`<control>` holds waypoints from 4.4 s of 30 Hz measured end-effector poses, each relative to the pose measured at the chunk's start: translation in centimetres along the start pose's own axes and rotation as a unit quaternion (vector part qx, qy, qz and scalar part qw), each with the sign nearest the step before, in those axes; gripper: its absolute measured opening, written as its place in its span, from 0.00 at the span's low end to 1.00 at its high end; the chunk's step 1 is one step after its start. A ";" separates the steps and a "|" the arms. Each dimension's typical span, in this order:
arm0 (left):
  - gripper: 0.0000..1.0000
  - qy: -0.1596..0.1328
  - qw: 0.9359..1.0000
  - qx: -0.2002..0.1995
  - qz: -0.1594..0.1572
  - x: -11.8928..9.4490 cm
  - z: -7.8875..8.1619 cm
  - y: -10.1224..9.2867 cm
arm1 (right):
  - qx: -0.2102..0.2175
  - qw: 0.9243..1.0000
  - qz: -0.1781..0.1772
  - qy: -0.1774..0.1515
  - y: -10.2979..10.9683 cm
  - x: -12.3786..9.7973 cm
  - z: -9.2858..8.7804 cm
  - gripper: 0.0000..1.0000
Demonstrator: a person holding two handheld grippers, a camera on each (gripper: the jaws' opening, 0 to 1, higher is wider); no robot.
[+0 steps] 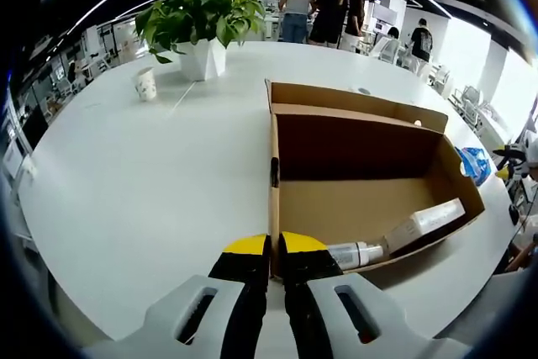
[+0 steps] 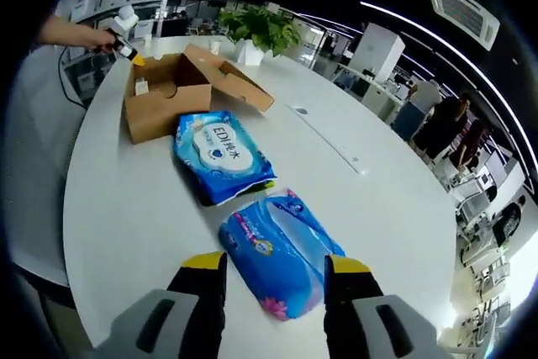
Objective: Operate the shoe box by opening the lid, removing the specified soft item, and placing it in the target area until the item is outside and the box remains undamaged.
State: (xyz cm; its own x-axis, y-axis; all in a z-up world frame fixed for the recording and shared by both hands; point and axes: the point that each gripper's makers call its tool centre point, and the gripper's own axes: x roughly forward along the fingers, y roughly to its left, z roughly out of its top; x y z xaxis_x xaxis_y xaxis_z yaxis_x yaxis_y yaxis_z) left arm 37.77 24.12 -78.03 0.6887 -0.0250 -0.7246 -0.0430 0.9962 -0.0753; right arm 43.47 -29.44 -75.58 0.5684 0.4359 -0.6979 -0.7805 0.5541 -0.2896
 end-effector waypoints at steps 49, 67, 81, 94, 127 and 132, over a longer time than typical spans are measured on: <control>0.02 0.001 1.000 0.012 0.004 0.2 0.1 -0.1 | -0.059 0.987 0.123 -0.088 9.1 4.1 12.0 0.43; 0.02 0.002 1.000 0.009 0.003 0.1 0.1 0.0 | -0.081 0.978 0.156 -0.109 11.7 6.4 15.7 0.40; 0.02 0.002 1.000 0.006 0.002 0.2 0.1 0.1 | -0.100 0.970 0.186 -0.116 14.5 8.0 18.0 0.37; 0.02 0.002 1.000 0.002 0.001 0.2 0.0 0.1 | -0.118 0.964 0.212 -0.112 16.5 9.0 19.0 0.36; 0.02 0.003 1.000 -0.001 0.001 0.3 0.1 0.2 | -0.147 0.949 0.270 -0.067 19.4 12.4 19.0 0.35; 0.02 0.003 1.000 -0.003 0.000 0.2 0.1 0.1 | -0.148 0.947 0.277 -0.064 20.4 11.7 19.4 0.35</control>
State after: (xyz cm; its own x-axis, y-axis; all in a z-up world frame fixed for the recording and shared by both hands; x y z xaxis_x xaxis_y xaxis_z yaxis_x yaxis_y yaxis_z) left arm 37.98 24.22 -78.14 0.6847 -0.0246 -0.7284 -0.0476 0.9958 -0.0783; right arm 39.23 0.70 -76.98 0.0626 0.6938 -0.7175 -0.9963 0.0006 -0.0863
